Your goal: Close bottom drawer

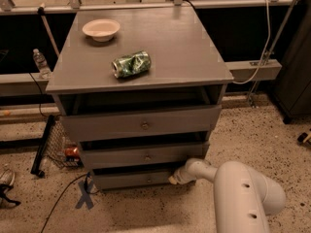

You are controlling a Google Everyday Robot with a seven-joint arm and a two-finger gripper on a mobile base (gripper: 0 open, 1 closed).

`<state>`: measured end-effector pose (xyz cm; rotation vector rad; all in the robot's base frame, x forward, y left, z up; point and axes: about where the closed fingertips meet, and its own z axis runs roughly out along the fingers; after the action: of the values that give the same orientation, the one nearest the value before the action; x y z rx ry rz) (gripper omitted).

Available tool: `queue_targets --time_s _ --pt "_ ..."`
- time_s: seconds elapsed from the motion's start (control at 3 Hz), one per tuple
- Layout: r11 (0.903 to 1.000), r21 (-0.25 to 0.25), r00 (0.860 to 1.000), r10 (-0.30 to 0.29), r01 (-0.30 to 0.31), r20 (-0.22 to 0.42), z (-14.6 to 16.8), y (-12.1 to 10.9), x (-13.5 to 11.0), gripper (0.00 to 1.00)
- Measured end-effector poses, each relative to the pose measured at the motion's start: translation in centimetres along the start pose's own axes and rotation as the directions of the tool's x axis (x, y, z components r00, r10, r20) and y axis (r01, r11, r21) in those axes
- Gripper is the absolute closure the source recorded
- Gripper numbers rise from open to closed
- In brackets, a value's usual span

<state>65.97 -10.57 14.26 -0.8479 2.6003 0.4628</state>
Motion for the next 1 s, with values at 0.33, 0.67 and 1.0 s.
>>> queue_targets --time_s 0.33,0.67,1.0 --pt "1.0 0.0 1.0 0.0 0.0 -0.001 0.0 0.0 0.0 1.0" --pt "0.9989 0.006 0.997 0.047 -0.046 -0.058 -1.4 0.2 2.2 1.0" --pt "0.992 0.043 0.985 0.123 -0.119 -0.123 -3.8 0.0 5.3 1.0"
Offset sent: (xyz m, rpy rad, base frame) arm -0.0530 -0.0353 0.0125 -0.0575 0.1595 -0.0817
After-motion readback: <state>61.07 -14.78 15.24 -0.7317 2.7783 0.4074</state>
